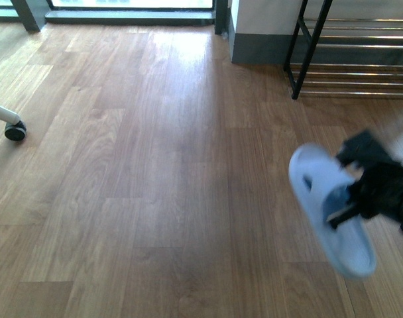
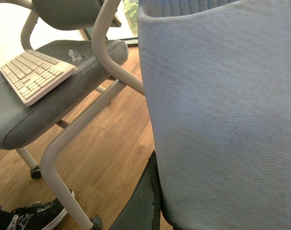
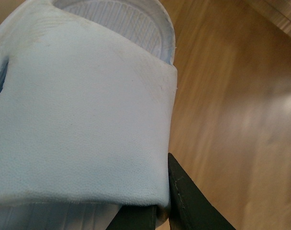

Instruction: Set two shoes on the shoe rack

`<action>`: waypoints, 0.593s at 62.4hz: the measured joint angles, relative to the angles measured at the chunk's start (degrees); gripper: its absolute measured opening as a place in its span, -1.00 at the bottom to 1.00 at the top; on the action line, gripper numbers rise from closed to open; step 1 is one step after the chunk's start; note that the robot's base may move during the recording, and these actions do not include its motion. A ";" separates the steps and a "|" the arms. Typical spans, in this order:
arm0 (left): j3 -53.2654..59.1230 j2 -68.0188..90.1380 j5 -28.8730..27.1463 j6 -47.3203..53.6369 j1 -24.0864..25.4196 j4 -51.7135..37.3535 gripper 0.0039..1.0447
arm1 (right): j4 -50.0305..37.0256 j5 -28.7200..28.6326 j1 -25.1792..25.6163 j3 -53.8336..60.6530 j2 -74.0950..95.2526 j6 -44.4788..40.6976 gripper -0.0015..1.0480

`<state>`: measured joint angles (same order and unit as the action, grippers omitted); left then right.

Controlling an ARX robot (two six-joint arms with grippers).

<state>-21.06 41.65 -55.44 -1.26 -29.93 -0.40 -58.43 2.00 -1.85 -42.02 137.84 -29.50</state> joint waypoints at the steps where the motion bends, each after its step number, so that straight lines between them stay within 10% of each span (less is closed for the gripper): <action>1: 0.00 0.00 0.00 0.00 0.00 0.00 -0.97 | 0.33 -0.24 0.22 0.37 -1.81 -0.22 -0.97; 37: 0.00 0.00 0.00 0.00 0.00 0.00 -0.97 | 48.61 -22.14 13.73 15.96 -88.13 -5.27 -0.97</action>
<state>-21.06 41.65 -55.44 -1.26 -29.93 -0.40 -9.82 -20.14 11.88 -26.06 49.71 -34.76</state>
